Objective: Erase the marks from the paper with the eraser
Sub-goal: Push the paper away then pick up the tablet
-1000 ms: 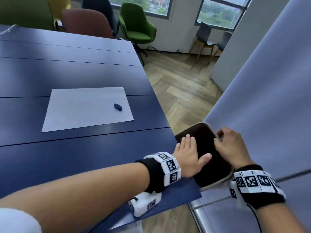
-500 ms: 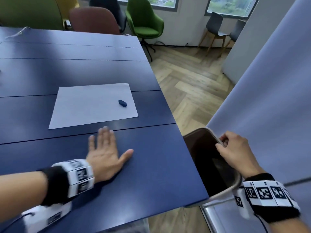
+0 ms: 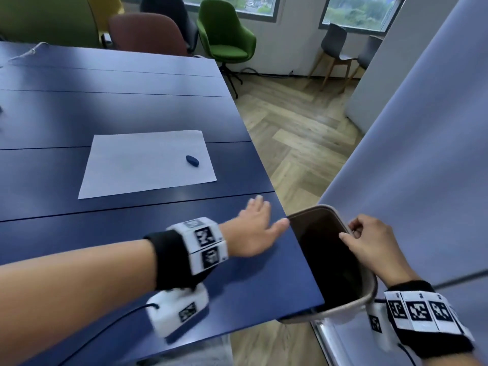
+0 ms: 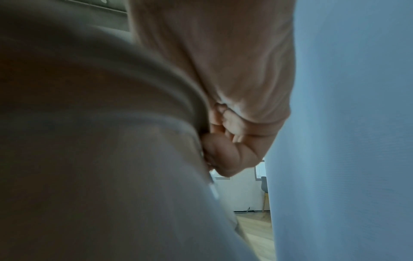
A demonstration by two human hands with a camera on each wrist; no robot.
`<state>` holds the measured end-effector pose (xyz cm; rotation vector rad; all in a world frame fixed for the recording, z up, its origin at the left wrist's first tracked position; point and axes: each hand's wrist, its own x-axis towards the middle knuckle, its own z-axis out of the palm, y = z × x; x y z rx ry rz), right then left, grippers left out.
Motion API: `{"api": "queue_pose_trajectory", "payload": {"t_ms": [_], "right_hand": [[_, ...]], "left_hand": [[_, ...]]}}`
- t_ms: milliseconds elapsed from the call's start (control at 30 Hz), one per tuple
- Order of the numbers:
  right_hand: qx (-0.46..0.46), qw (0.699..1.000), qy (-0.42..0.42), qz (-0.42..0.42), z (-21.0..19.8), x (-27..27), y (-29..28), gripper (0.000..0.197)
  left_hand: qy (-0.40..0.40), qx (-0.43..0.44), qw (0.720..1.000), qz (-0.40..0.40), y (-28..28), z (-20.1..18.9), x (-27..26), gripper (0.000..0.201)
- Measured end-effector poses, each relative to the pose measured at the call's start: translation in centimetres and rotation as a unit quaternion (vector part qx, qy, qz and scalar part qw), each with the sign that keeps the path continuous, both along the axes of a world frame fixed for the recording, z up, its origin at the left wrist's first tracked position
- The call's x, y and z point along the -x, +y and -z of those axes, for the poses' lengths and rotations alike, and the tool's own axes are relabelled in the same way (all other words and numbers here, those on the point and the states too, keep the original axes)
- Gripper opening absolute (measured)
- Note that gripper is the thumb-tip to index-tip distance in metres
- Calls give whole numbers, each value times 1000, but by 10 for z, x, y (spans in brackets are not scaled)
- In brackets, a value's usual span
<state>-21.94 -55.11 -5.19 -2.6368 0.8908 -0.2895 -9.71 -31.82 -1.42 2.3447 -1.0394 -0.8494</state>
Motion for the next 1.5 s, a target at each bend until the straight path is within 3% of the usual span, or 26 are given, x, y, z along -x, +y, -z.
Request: {"api": "queue_pose_trajectory", "payload": {"t_ms": [133, 200, 267, 333, 433, 467, 567, 633, 667, 733, 767, 800, 900, 1000, 1067, 1133, 1233, 1367, 1433, 1500], "right_hand": [[-17, 1000, -14, -3, 4, 0, 3, 21], [-33, 999, -13, 6, 9, -1, 5, 17], [-40, 999, -9, 14, 13, -2, 9, 9], [-21, 1000, -3, 16, 15, -3, 13, 3], [3, 1000, 6, 25, 14, -2, 17, 7], [4, 999, 8, 31, 13, -2, 18, 8], [-1, 999, 6, 41, 11, -2, 19, 9], [-8, 999, 7, 46, 12, -2, 19, 9], [-12, 999, 10, 49, 12, -1, 19, 9], [-16, 999, 19, 47, 12, 1, 18, 10], [-15, 999, 19, 45, 12, 2, 18, 11], [-13, 999, 16, 44, 12, 3, 18, 11], [-24, 999, 9, 44, 16, 6, 20, 10], [-32, 998, 1, 45, 21, 8, 19, 13], [-34, 998, 7, 44, 21, 9, 21, 12], [-31, 999, 14, 42, 21, 10, 22, 12], [-28, 999, 15, 42, 20, 11, 25, 11], [-25, 999, 4, 38, 19, 11, 31, 15], [-30, 999, -7, 38, 19, 15, 33, 13], [-37, 999, -16, 36, 20, 19, 35, 12]], "left_hand": [[-86, -145, 981, -98, 111, 14, 15, 105], [-68, -219, 963, -138, 147, 26, 36, 131], [-36, -262, 949, -170, 151, 43, 54, 141], [-22, -260, 952, -162, 129, 59, 70, 136], [-101, -209, 968, -98, 70, 75, 84, 115], [-75, -210, 973, -60, 46, 70, 87, 114], [-95, -117, 988, 34, -28, 69, 96, 126], [-98, -94, 980, 147, -64, 62, 93, 139], [-78, -78, 972, 210, -74, 54, 89, 134], [-48, -18, 962, 269, -76, 27, 74, 91], [-49, 2, 963, 264, -71, 17, 61, 73], [-57, 9, 973, 225, -59, 11, 45, 68], [-124, -46, 989, 63, -1, 18, -5, 83], [-150, -188, 965, -106, 47, 42, -44, 89], [-136, -231, 949, -163, 47, 53, -54, 95], [-141, -227, 956, -117, 22, 60, -53, 98], [-164, -172, 971, 25, -31, 64, -28, 96], [-75, -84, 968, 224, -52, 36, 25, 70], [-57, -61, 979, 188, -18, 24, 47, 75], [-70, -84, 991, 75, 34, 28, 64, 84]]}}
